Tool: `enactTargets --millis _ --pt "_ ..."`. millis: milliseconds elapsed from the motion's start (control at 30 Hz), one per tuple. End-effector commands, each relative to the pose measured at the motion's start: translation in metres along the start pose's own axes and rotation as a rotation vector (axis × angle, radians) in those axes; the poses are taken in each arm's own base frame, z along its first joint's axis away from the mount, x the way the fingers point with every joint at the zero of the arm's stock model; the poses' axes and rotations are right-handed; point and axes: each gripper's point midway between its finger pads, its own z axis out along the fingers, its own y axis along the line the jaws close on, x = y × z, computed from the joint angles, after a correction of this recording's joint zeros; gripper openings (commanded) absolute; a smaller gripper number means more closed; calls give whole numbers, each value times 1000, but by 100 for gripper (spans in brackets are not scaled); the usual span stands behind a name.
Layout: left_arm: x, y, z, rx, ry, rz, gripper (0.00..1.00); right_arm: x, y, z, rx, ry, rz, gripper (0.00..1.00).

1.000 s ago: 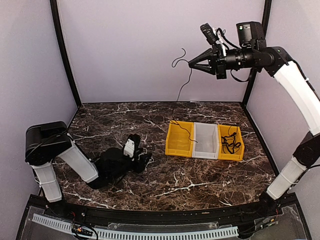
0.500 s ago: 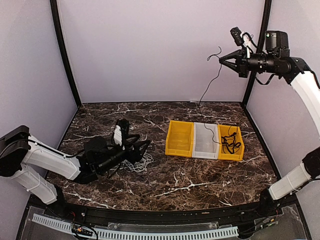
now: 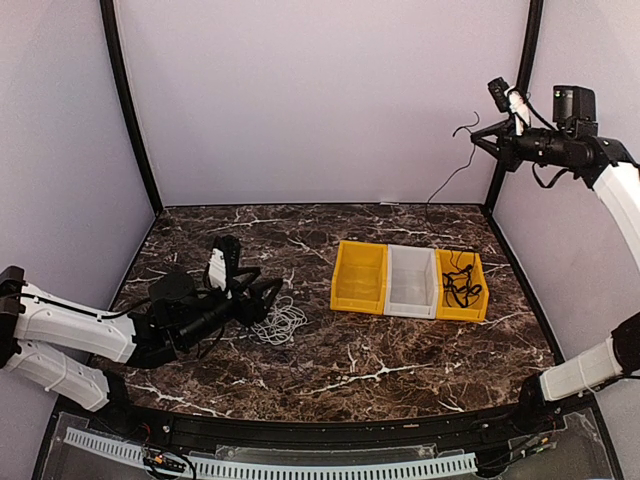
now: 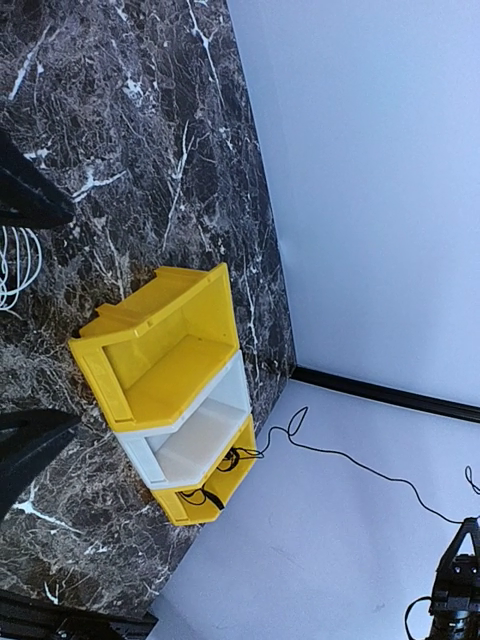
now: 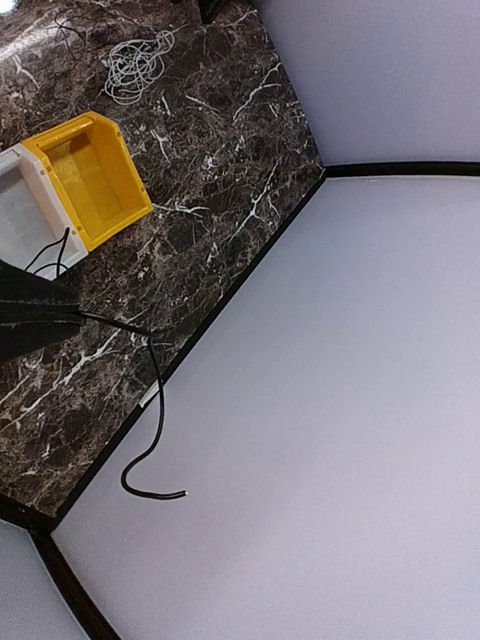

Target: Untangle the cables

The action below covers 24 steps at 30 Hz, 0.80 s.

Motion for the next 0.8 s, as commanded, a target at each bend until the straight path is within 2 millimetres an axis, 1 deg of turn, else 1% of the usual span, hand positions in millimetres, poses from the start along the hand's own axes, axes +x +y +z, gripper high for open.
enactTargets --millis 0,67,167,233,400,467,667,733,767 --pt "8 6 -6 -28 26 11 65 14 -18 -8 78 7 -3 0" --pt "9 7 -6 -33 32 15 65 21 -22 -11 88 15 13 0" --pt "12 9 -6 -41 42 24 65 26 -19 -14 81 22 19 0" --pt "13 10 -6 -47 44 26 65 30 -27 -23 117 37 24 0" --pt "14 12 -7 -57 45 27 66 34 -29 -36 152 70 22 0" --pt "14 13 -7 -61 42 31 66 39 -30 -40 169 97 21 0" --pt "15 15 -7 -73 39 43 67 59 -26 -43 167 178 35 0" --pt "15 16 -7 -75 38 46 67 71 -23 -40 159 201 54 0" --pt "16 16 -6 -76 38 46 67 80 -21 -38 150 217 68 0"
